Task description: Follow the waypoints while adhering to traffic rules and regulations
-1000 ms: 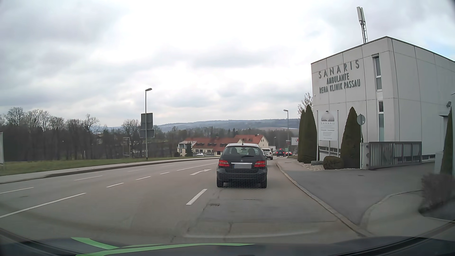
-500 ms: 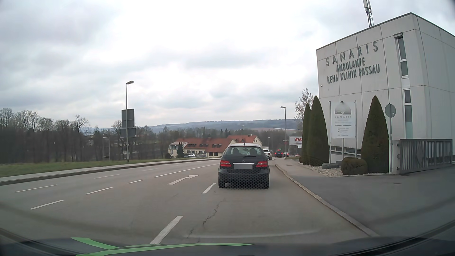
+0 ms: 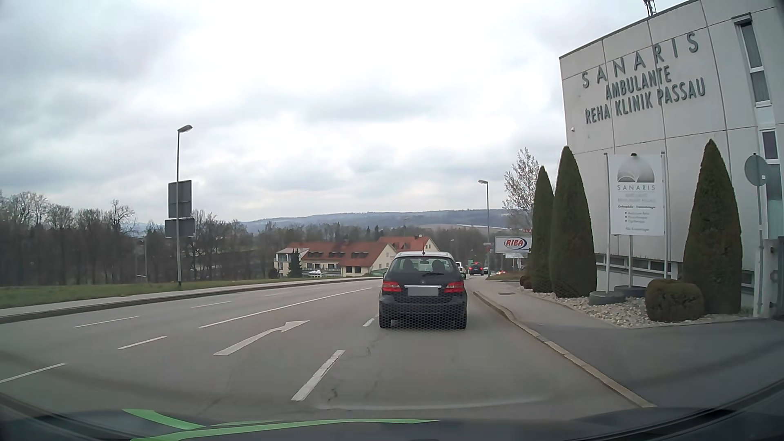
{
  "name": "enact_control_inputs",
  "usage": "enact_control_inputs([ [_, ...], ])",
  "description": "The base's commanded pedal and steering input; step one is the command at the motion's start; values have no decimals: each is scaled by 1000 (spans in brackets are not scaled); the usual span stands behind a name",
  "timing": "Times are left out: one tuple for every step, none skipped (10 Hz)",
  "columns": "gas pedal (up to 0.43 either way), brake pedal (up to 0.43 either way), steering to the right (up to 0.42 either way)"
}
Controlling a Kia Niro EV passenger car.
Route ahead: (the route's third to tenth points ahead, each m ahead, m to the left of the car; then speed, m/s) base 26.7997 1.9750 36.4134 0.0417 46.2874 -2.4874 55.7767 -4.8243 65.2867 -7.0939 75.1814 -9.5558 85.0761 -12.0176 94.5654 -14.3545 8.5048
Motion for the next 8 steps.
enact_control_inputs([
  [0, 104, 27],
  [0, 110, 27],
  [0, 110, 27],
  [0, 116, 27],
  [0, 116, 27],
  [0, 116, 27],
  [0, 116, 27],
  [0, 116, 26],
])
